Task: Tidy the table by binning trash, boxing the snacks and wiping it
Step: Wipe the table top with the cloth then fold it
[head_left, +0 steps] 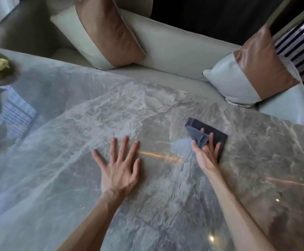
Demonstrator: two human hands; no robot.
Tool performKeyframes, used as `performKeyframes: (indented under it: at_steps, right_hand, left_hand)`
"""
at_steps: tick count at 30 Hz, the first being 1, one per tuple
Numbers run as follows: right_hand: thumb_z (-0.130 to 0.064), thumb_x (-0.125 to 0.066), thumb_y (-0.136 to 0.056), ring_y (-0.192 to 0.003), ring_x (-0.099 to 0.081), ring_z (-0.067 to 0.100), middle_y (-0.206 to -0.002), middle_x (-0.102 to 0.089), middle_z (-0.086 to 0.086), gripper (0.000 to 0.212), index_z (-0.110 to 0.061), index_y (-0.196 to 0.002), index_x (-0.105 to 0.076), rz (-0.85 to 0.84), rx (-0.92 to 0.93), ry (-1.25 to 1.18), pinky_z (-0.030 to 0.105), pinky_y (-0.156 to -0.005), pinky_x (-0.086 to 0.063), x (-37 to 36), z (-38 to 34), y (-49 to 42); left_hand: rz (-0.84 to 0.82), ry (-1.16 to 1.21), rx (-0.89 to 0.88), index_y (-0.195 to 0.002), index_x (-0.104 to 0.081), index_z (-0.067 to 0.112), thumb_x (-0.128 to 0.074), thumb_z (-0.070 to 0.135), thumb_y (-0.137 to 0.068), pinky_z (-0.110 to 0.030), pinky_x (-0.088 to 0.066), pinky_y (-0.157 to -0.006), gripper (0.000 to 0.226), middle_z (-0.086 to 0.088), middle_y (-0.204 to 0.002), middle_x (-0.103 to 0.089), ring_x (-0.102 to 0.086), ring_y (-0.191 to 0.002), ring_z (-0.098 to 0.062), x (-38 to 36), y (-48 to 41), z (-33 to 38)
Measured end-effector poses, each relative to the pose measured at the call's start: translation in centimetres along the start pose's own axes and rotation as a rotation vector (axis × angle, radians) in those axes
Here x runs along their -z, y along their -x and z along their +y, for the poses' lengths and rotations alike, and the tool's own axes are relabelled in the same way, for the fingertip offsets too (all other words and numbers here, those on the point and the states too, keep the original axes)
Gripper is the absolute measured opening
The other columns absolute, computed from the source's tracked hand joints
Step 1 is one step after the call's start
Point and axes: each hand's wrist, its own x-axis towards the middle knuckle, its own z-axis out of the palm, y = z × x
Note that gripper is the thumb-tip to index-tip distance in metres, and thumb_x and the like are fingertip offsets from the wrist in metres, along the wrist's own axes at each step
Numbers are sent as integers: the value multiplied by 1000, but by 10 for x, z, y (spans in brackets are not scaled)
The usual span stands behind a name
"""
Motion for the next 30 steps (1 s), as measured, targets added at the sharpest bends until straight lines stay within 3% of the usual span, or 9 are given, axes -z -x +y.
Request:
performKeyframes:
  at_steps: [6,11,13,16,19,22,26,30]
  right_hand:
    - [-46,-35,-99,-151,11,18,-164,-2,-12,62,-36,-154,-8,-97,210,216,50,-120,13,-33,-65,43]
    - [-65,-16,-92,-150,20,20,-163,12,-14,59,-56,-146,6,-144,345,321,53,-119,15,-43,-75,115]
    - [-73,-3,-88,-148,27,19,-161,19,-17,60,-57,-145,10,-163,321,351,51,-118,18,-38,-58,141]
    - [-82,12,-76,-143,35,15,-157,27,-21,63,-67,-137,14,-231,93,201,52,-116,22,-23,-34,144]
    - [-84,4,-76,-148,23,18,-161,13,-20,58,-74,-133,3,-215,-175,-59,56,-117,17,-14,-40,104]
    - [-75,-10,-87,-149,19,28,-164,8,-10,54,-67,-139,0,-88,-234,151,62,-115,15,-25,-64,55]
    - [-76,-10,-86,-147,22,38,-163,12,-9,56,-67,-139,6,-58,-115,260,72,-107,16,-39,-85,41]
    - [-76,-9,-86,-148,15,39,-163,9,-12,55,-68,-138,9,-43,105,376,75,-107,7,-46,-64,106]
  left_hand:
    - [30,46,-9,-152,-5,40,-22,52,-95,-79,2,-105,61,11,-163,-11,-1,-153,-25,-1,0,-2]
    - [71,103,-21,-153,1,37,-24,46,-95,-78,2,-107,64,8,-163,-12,-4,-152,-24,-1,2,-3]
    - [69,104,-16,-153,-1,36,-23,43,-95,-78,1,-107,63,7,-164,-10,-2,-153,-24,-2,1,-3]
    - [62,78,-6,-154,-3,33,-18,42,-96,-78,1,-107,61,5,-164,-4,2,-152,-24,-4,1,-3]
    - [60,71,-8,-154,-5,31,-18,40,-95,-78,1,-106,61,4,-165,-5,2,-152,-25,-1,1,-2]
    - [56,96,-11,-154,-6,30,-20,37,-93,-78,2,-106,63,3,-164,-7,1,-152,-26,1,1,-3]
    - [69,149,-1,-154,-7,30,-16,37,-94,-77,3,-108,60,5,-164,-13,-1,-153,-24,2,2,-4]
    - [56,190,13,-154,-4,33,-14,41,-96,-74,5,-110,59,5,-164,-6,4,-153,-21,4,2,-3]
